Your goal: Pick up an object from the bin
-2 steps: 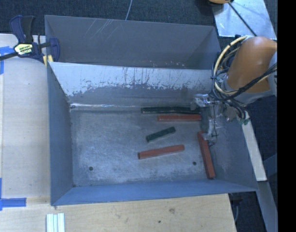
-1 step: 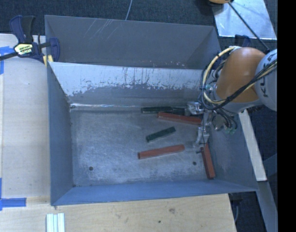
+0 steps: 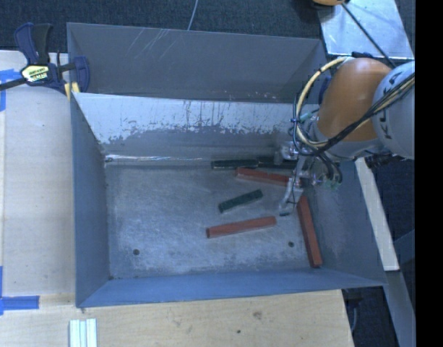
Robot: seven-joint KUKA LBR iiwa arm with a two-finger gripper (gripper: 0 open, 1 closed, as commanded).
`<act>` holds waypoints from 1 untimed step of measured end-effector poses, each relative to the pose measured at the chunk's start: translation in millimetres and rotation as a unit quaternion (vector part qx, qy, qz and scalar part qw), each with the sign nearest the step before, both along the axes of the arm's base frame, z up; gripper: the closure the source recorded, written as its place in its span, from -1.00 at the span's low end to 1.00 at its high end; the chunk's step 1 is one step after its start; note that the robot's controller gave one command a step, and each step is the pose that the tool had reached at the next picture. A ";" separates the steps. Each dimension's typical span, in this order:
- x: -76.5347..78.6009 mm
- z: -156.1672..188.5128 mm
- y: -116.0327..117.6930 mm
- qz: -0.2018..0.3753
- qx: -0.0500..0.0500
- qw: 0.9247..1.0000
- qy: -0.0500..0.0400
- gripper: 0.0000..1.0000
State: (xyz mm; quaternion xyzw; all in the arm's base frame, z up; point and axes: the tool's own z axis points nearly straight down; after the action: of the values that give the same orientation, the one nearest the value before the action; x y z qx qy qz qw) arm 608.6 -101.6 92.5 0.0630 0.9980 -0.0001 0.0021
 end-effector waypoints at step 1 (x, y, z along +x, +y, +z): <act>-18.3 5.9 31.5 -0.028 0.000 1.000 0.001 1.00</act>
Offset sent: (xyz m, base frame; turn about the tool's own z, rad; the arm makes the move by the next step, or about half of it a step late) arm 0.0000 0.0000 0.0000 0.0000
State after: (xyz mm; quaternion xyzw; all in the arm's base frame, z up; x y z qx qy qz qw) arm 590.2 -70.1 98.3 0.0908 0.9959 -0.0004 0.0015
